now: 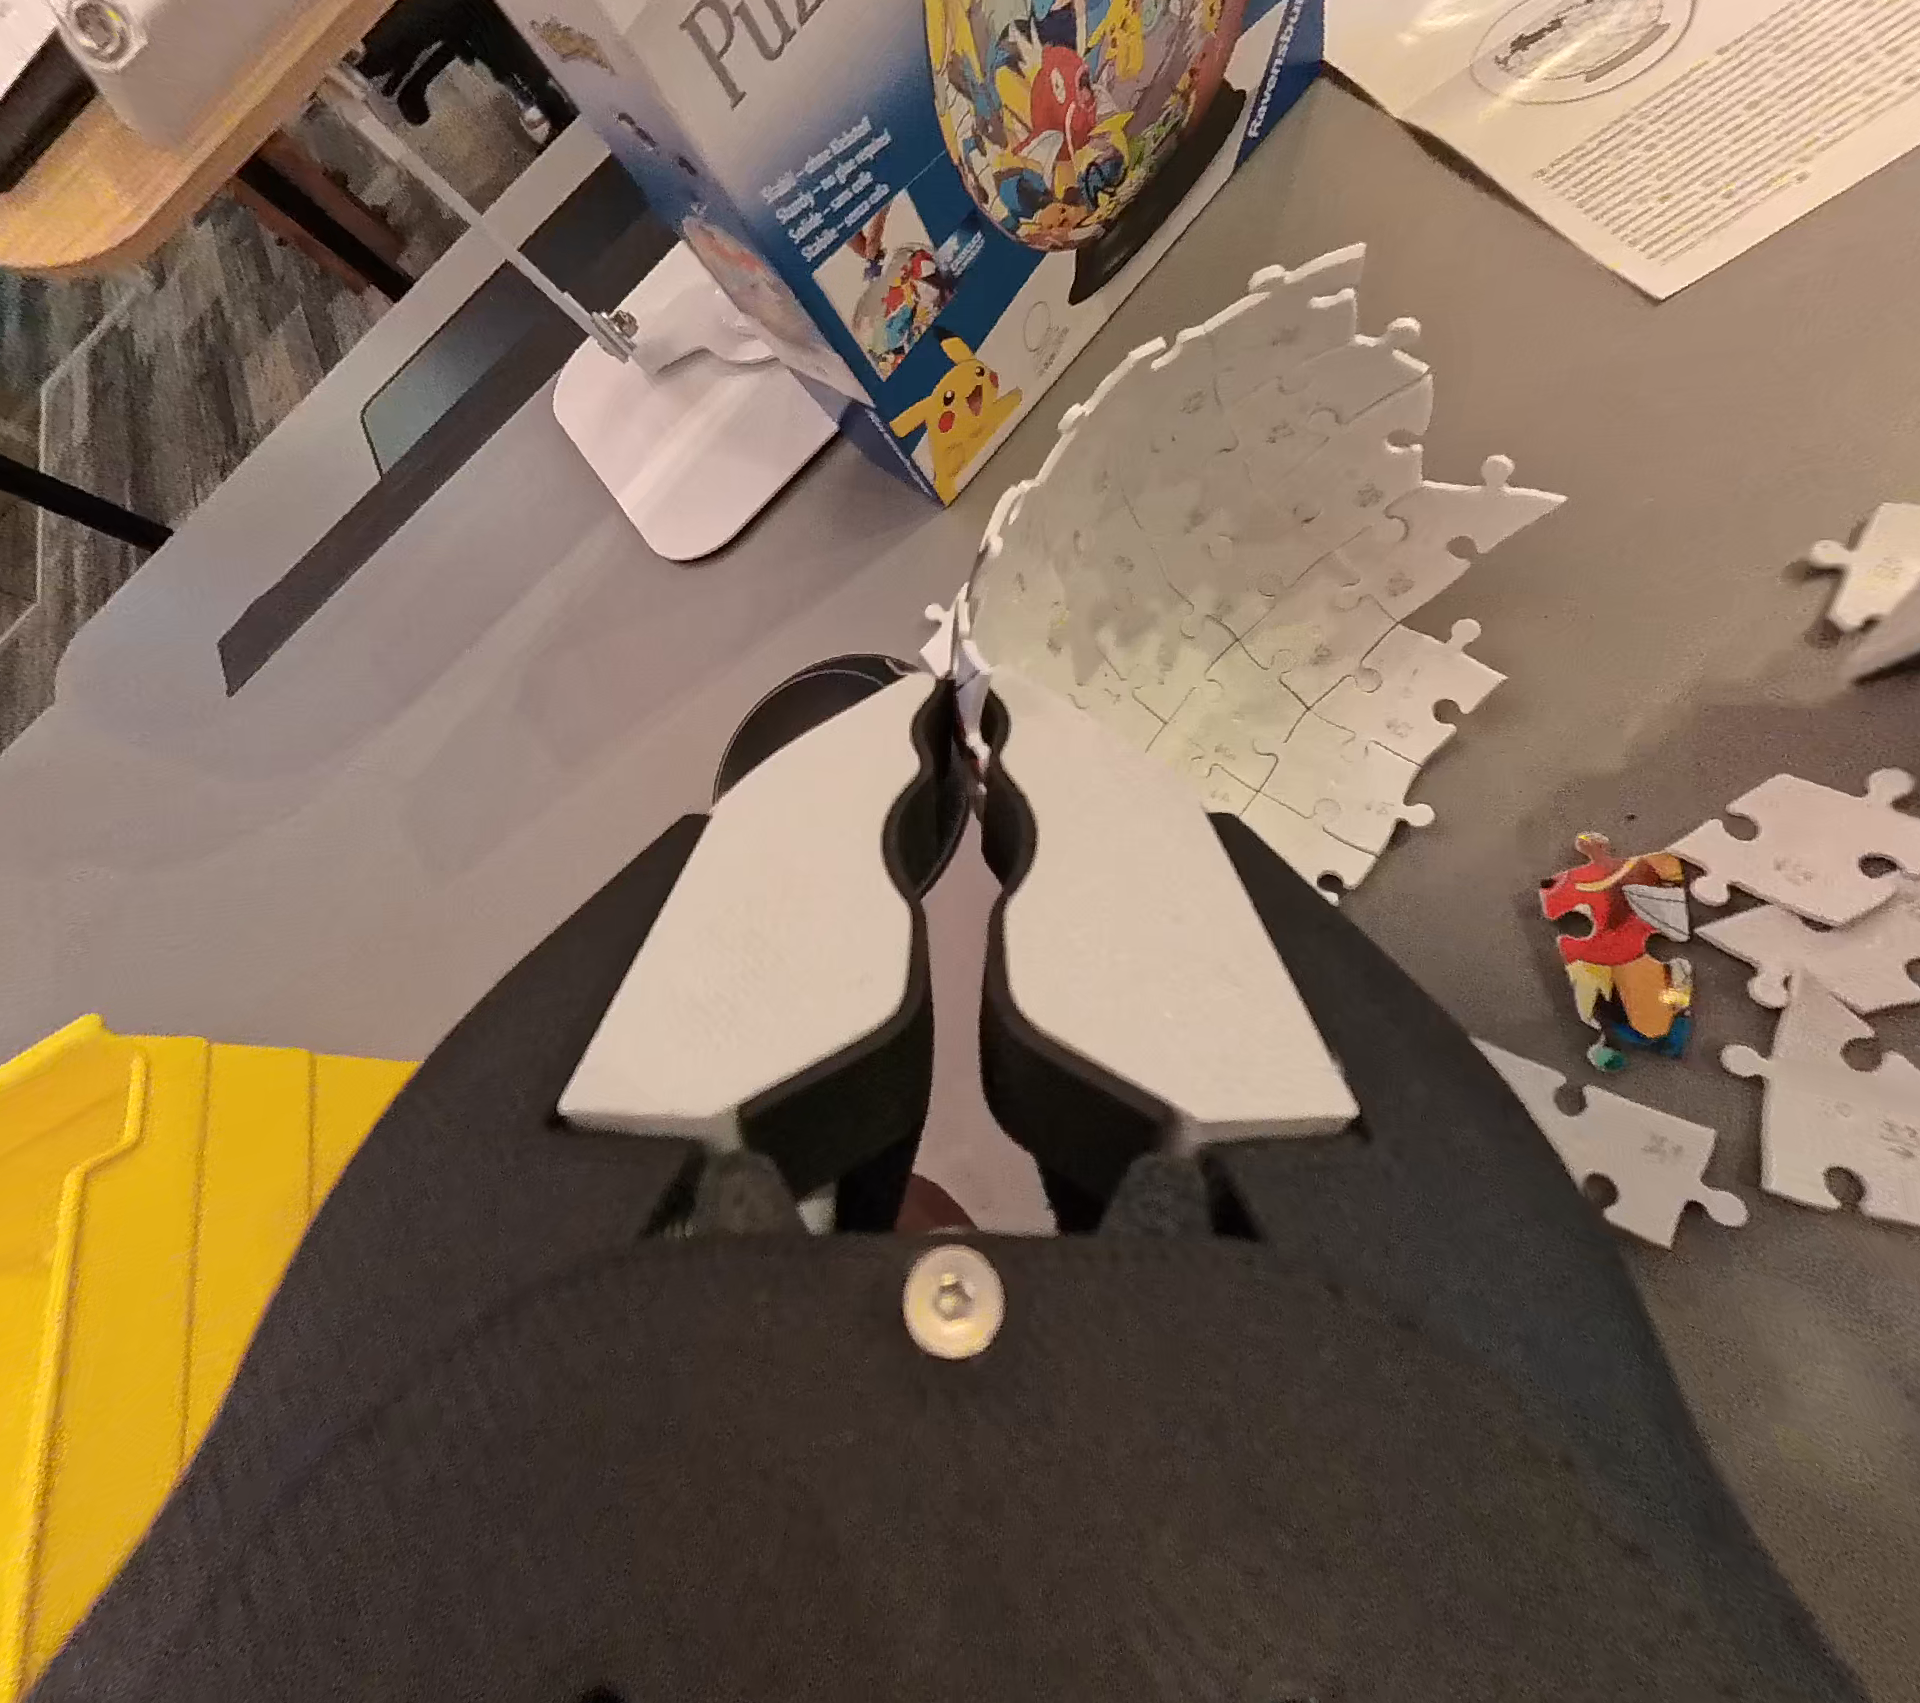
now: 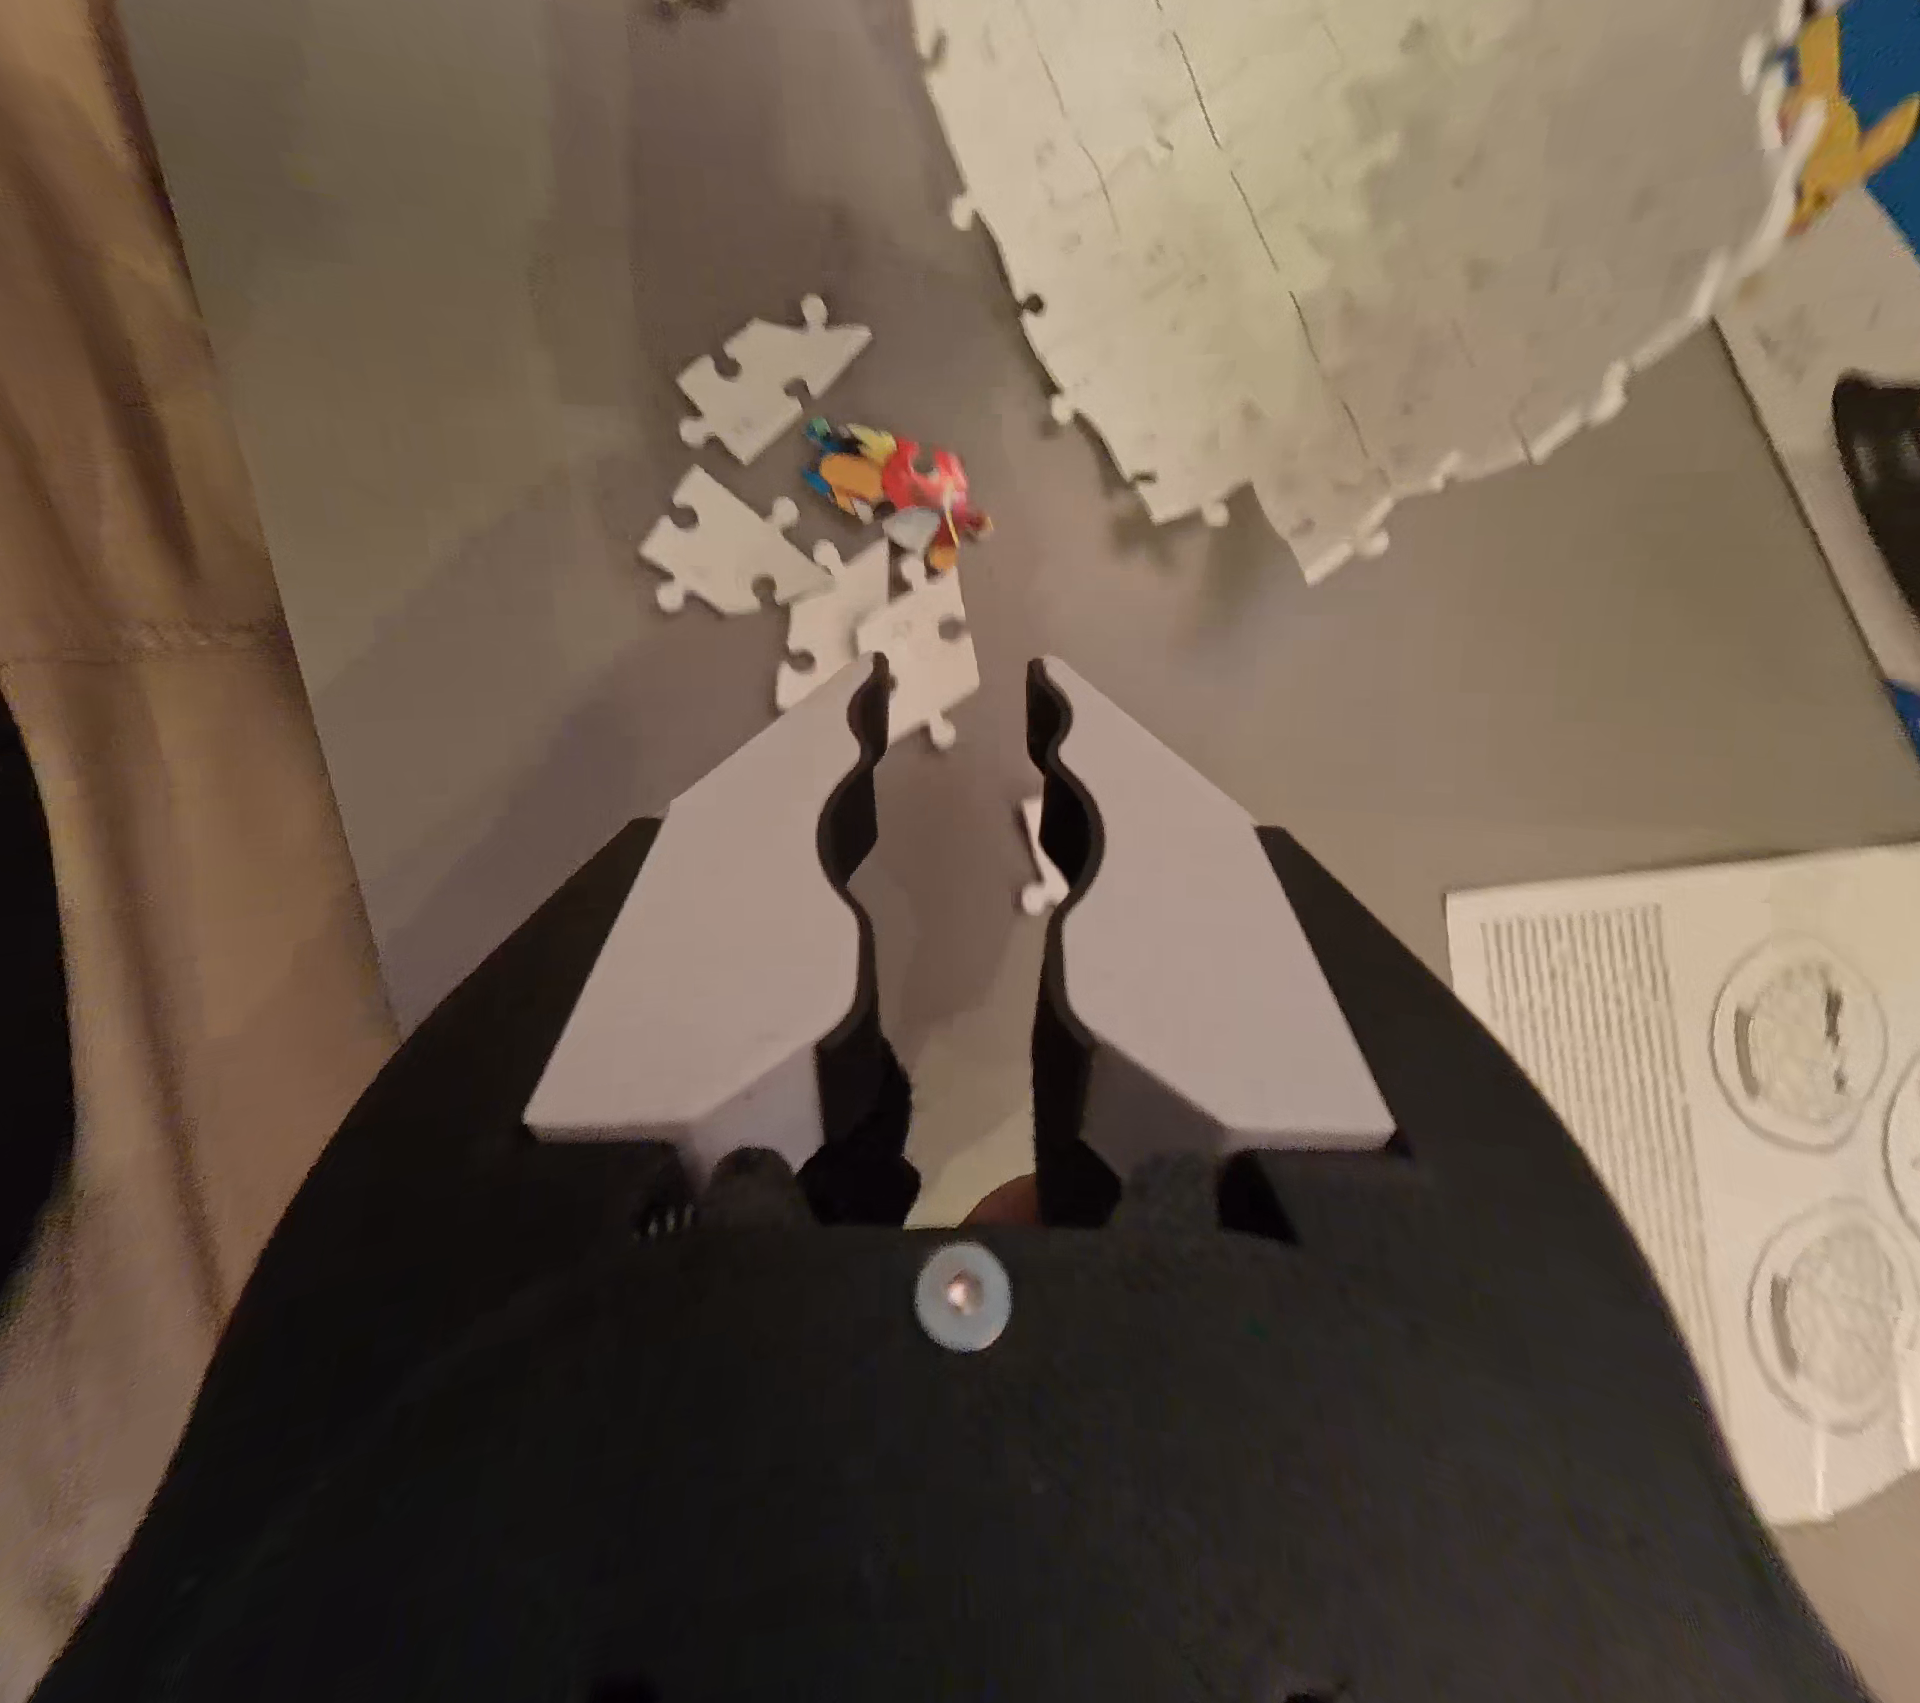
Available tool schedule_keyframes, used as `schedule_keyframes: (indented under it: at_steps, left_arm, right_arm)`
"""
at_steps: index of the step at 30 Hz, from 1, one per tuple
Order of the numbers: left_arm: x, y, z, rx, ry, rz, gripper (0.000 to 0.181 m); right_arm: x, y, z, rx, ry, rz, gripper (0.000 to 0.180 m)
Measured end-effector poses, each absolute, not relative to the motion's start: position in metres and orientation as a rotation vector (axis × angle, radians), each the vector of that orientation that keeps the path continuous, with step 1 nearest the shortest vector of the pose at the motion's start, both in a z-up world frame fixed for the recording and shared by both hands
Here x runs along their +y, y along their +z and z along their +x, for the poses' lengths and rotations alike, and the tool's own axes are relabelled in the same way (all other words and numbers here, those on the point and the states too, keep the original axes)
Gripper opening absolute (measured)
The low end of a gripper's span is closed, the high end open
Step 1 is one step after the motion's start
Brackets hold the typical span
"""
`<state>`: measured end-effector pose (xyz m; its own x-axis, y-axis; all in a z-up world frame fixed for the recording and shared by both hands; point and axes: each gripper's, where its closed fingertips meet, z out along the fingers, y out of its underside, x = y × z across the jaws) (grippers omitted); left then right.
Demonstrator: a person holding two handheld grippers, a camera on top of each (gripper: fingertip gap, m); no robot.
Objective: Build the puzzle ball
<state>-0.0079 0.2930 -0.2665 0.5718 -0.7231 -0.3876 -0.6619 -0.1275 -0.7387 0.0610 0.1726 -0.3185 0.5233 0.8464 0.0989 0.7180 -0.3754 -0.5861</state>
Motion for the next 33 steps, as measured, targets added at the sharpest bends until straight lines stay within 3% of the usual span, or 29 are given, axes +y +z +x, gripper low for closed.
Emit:
schedule_keyframes:
  at_steps: [1, 12, 33]
  left_arm:
    - [0.294, -0.266, -0.009, 1.127, -0.083, -1.839, 0.003]
    - [0.302, -0.268, -0.025, 1.092, -0.114, -1.863, 0.003]
    - [0.306, -0.267, -0.029, 1.122, -0.139, -1.852, 0.003]
  right_arm:
    - [0.174, -0.319, 0.052, -1.298, 0.292, -2.168, 0.024]
    - [0.183, -0.346, 0.014, -1.546, 0.293, -2.095, 0.03]
    - [0.195, -0.331, 0.036, -1.034, 0.79, -2.293, 0.023]
